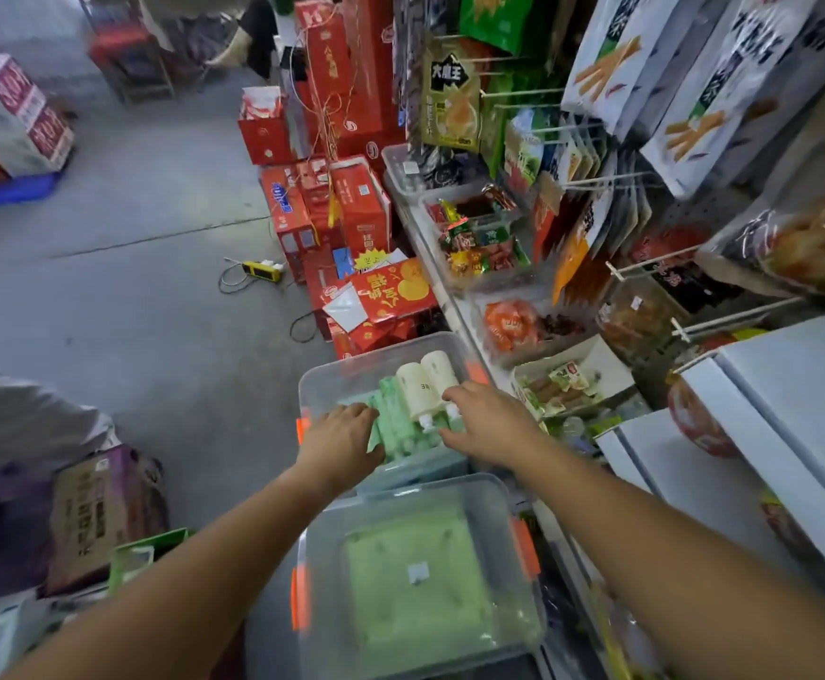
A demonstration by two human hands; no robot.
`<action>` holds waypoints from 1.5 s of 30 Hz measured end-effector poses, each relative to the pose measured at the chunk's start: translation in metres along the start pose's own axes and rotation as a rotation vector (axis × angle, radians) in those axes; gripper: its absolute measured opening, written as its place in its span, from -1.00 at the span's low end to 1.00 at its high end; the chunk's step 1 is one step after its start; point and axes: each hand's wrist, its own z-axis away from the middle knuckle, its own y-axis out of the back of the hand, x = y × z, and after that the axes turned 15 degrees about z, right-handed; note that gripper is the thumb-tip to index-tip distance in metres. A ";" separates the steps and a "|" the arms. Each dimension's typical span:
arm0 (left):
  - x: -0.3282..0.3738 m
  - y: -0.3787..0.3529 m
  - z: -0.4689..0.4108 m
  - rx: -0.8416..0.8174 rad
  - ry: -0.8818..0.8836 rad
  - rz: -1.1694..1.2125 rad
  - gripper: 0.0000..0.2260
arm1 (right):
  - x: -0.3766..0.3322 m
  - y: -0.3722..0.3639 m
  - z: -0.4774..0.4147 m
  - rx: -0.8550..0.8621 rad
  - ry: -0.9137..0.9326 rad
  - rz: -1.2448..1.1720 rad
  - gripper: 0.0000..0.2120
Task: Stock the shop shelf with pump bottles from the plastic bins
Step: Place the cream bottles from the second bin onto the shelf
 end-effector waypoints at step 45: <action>-0.078 -0.241 -0.252 -0.071 0.368 0.333 0.18 | 0.044 -0.260 -0.245 -0.204 -0.778 -0.340 -0.33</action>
